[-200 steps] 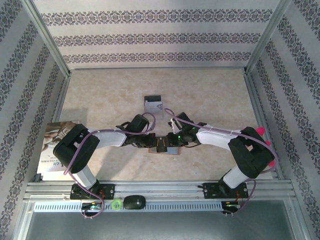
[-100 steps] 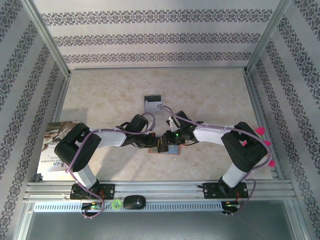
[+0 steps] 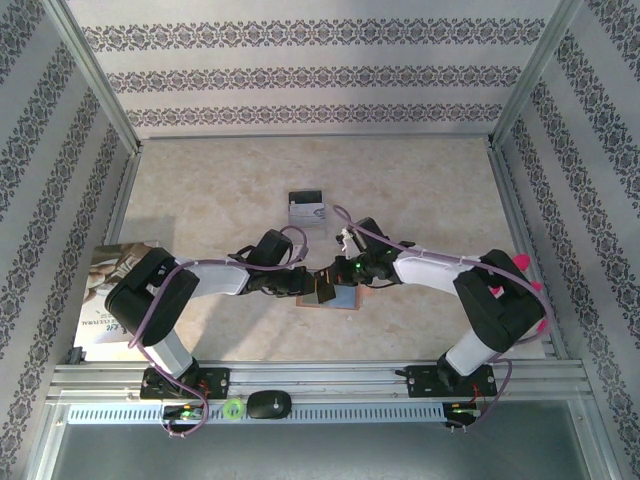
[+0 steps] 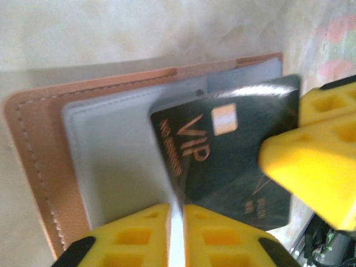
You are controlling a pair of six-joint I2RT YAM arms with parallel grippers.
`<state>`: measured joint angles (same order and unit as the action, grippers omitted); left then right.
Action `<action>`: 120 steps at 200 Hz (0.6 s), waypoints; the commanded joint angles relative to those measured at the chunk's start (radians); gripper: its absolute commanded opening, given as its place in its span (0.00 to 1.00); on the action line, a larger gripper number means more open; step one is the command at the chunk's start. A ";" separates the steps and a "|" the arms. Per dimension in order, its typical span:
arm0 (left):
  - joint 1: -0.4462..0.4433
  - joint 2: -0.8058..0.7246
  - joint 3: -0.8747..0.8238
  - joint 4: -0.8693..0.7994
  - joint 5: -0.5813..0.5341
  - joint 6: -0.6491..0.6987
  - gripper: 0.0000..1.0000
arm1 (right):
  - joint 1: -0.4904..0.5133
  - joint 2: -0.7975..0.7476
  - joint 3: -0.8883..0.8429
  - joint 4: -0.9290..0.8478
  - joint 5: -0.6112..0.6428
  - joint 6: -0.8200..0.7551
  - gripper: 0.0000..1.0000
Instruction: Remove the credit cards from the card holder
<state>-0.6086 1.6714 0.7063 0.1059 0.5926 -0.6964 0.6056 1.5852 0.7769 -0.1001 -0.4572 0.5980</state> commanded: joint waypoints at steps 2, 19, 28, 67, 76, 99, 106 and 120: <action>0.026 -0.009 -0.042 -0.042 -0.043 -0.005 0.21 | -0.012 -0.049 -0.021 -0.060 0.050 -0.026 0.00; 0.033 -0.012 -0.049 -0.030 -0.035 -0.006 0.25 | -0.013 -0.081 -0.017 -0.086 0.055 -0.037 0.00; 0.037 -0.017 -0.053 -0.021 -0.028 -0.010 0.29 | -0.015 -0.100 -0.011 -0.107 0.063 -0.048 0.00; 0.044 -0.092 -0.045 0.017 -0.003 -0.025 0.49 | -0.014 -0.177 0.077 -0.219 0.111 -0.154 0.00; 0.043 -0.117 -0.040 0.017 -0.009 -0.031 0.52 | -0.014 -0.186 0.111 -0.246 0.119 -0.183 0.00; 0.052 -0.198 -0.036 -0.020 -0.037 -0.019 0.59 | -0.012 -0.182 0.214 -0.306 0.127 -0.276 0.00; 0.062 -0.225 -0.039 -0.034 -0.044 -0.015 0.60 | -0.012 -0.174 0.256 -0.329 0.141 -0.313 0.00; 0.087 -0.280 -0.051 -0.062 -0.058 -0.007 0.64 | -0.012 -0.156 0.339 -0.369 0.175 -0.395 0.00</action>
<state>-0.5636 1.4788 0.6712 0.1017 0.5724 -0.7193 0.6037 1.4239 0.9886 -0.3801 -0.3439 0.3756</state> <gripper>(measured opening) 0.614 0.058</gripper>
